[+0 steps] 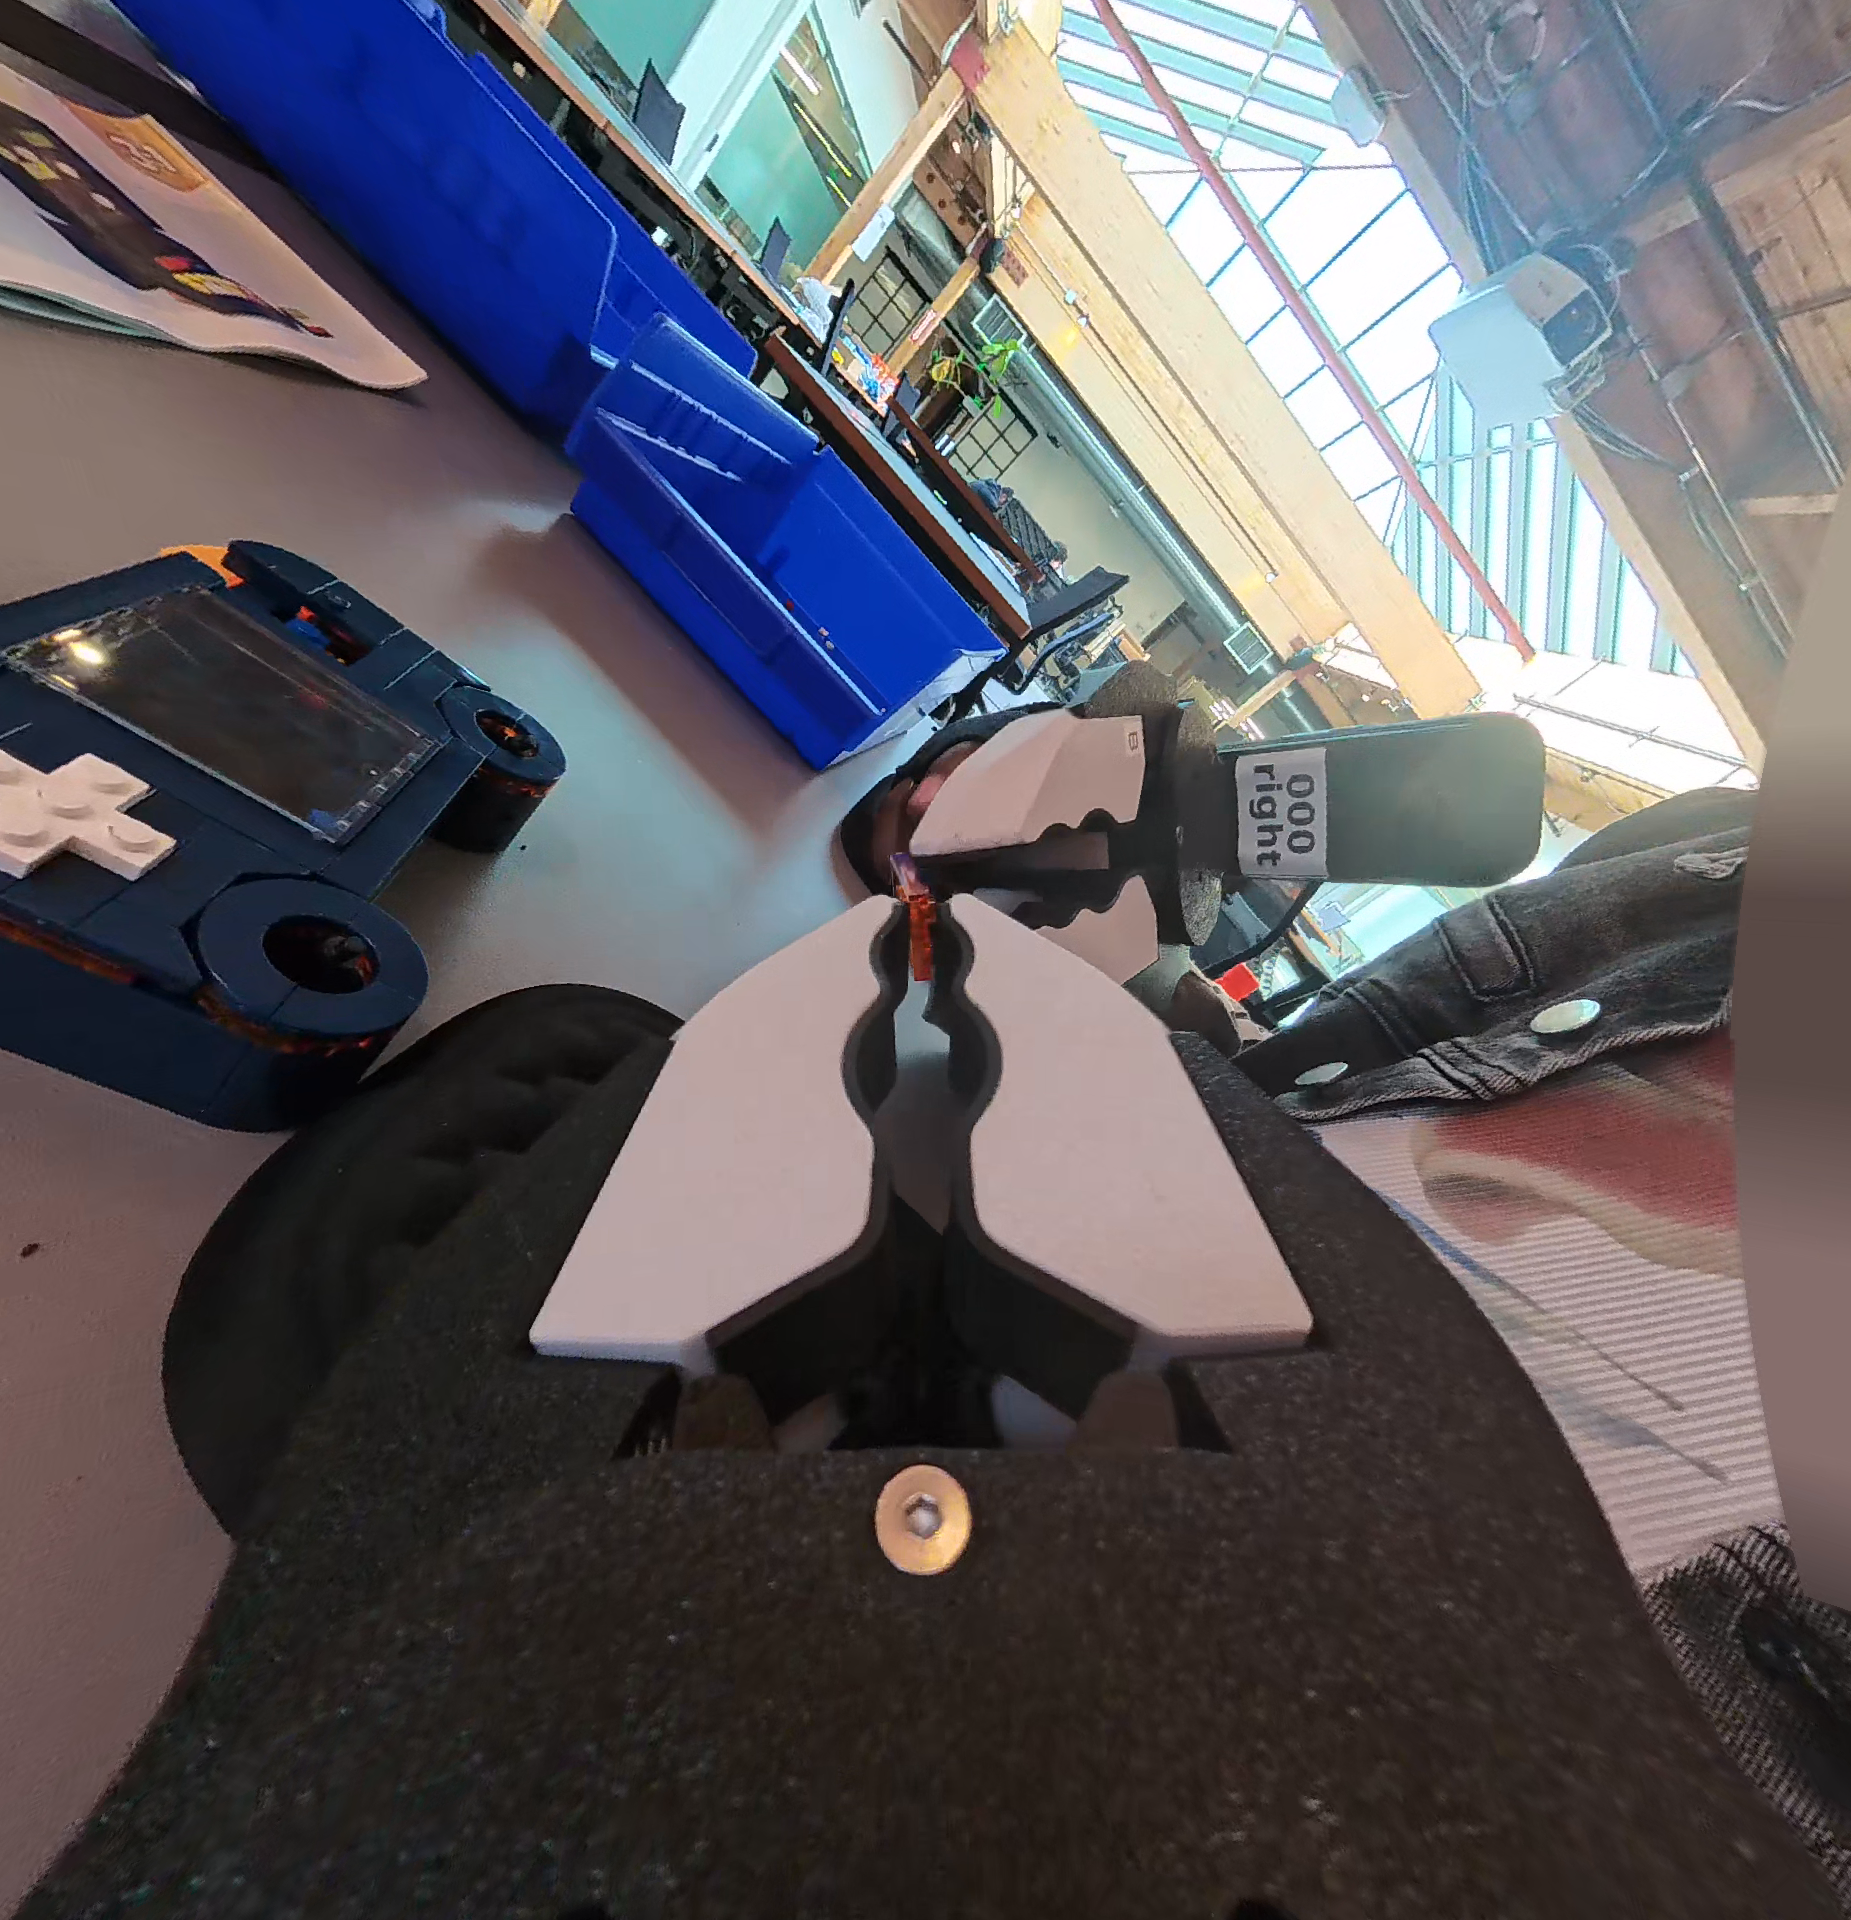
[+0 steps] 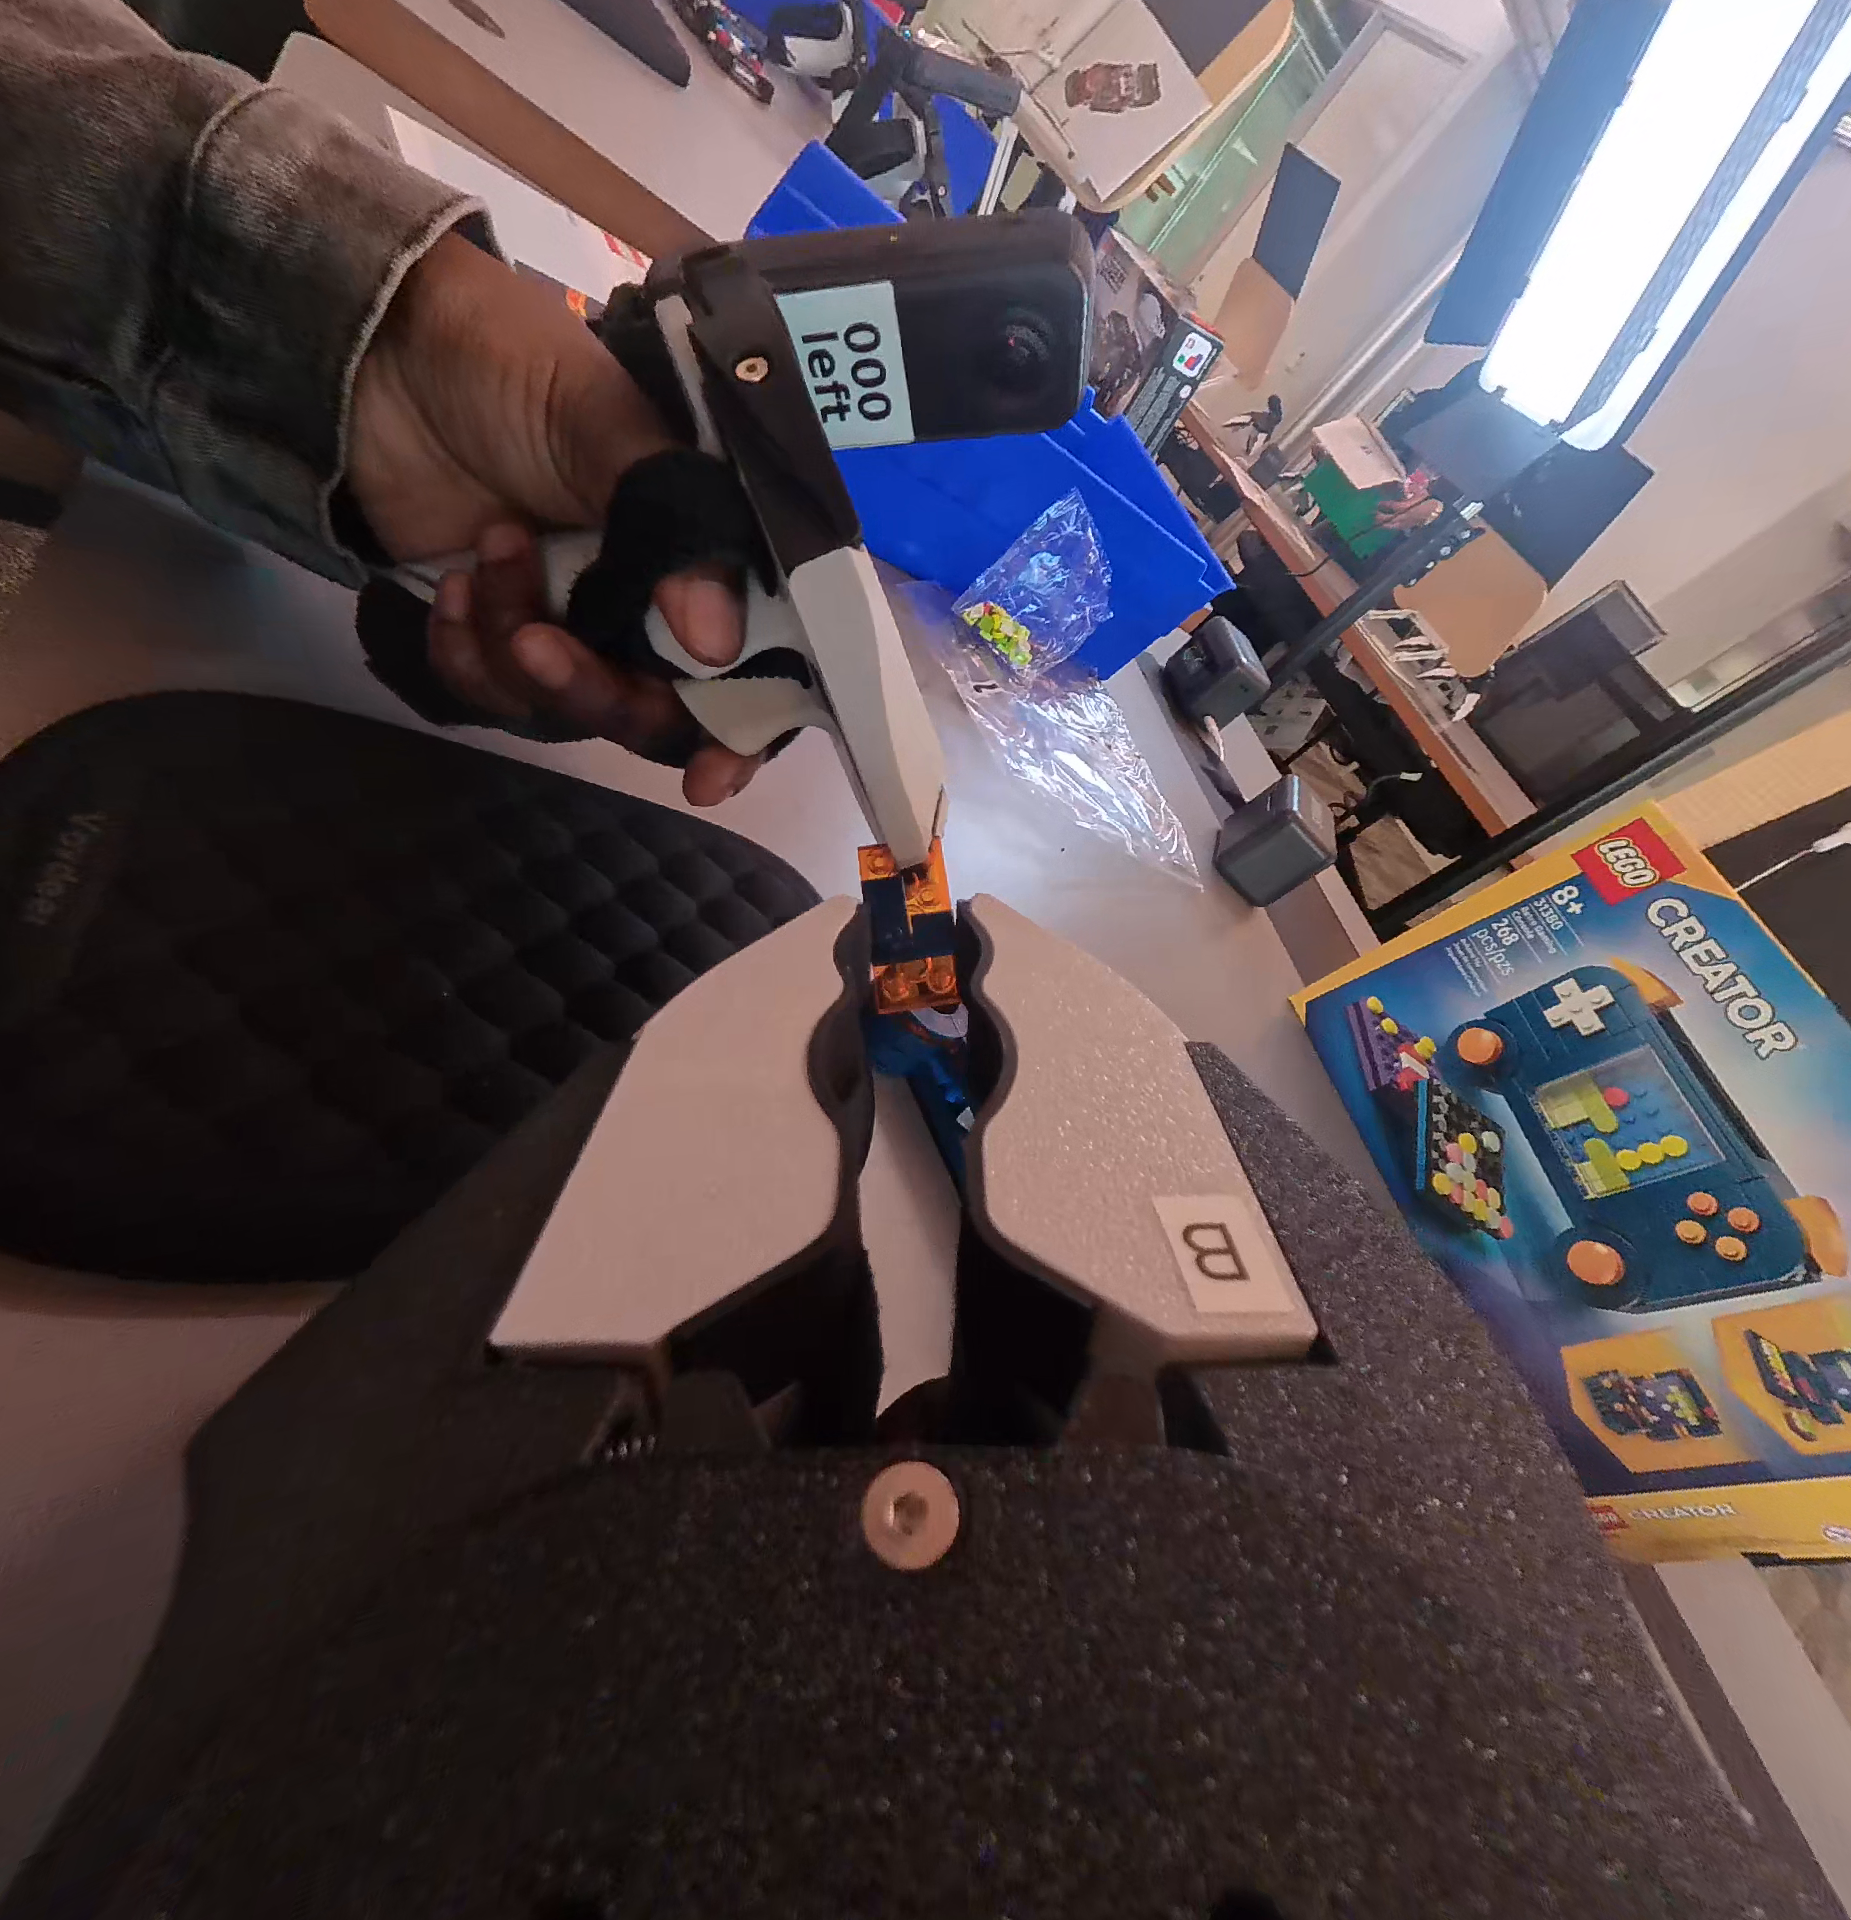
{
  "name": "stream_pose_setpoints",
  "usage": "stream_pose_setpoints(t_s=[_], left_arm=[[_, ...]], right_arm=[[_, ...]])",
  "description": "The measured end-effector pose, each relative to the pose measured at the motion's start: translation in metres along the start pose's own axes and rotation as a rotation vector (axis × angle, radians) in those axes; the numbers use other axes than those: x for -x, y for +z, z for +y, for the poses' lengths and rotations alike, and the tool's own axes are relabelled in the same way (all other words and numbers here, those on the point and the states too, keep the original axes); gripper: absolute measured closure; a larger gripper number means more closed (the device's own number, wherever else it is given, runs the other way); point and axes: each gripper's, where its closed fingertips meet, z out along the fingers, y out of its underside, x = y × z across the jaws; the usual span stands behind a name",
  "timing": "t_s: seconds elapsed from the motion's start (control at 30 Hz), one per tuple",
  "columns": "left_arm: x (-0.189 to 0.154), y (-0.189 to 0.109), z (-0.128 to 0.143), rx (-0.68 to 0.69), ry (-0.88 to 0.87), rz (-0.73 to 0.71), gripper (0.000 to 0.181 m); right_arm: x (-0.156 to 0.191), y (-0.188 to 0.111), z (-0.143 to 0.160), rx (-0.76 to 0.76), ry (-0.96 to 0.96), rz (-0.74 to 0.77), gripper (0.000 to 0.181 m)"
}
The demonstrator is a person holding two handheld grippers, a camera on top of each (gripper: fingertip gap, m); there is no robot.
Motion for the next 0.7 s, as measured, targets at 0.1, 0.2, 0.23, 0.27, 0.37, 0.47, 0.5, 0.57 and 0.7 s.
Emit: stream_pose_setpoints(t_s=[0.1,0.2,0.23,0.27,0.37,0.47,0.5,0.57,0.7], left_arm=[[0.001,0.000,0.001,0.010,0.010,-0.011,0.177],[0.001,0.001,0.003,0.022,0.015,-0.008,0.177],[0.001,0.001,0.003,0.025,0.021,-0.007,0.177],[0.000,0.001,0.003,0.024,0.028,-0.004,0.177],[-0.002,0.005,0.003,0.028,0.012,0.016,0.170],[0.001,0.010,0.005,0.034,0.060,-0.006,0.176],[0.001,0.010,0.004,0.018,0.065,-0.013,0.176],[-0.002,0.009,0.000,-0.010,0.049,0.003,0.176],[-0.003,0.008,-0.003,-0.042,-0.037,0.036,0.176]], right_arm=[[0.001,0.000,0.002,0.007,0.016,-0.004,0.166],[0.002,0.000,0.002,0.011,0.017,-0.016,0.166],[0.003,-0.001,0.003,0.015,0.015,-0.020,0.166],[0.003,-0.001,0.003,0.015,0.007,-0.019,0.166],[0.002,-0.003,0.000,-0.004,-0.026,0.005,0.167],[0.004,-0.001,-0.001,-0.013,-0.030,0.003,0.167],[0.002,-0.001,-0.001,-0.010,-0.046,0.016,0.167],[-0.001,-0.001,-0.004,-0.023,-0.080,0.047,0.167],[-0.003,-0.001,-0.007,-0.015,-0.174,0.128,0.167]])
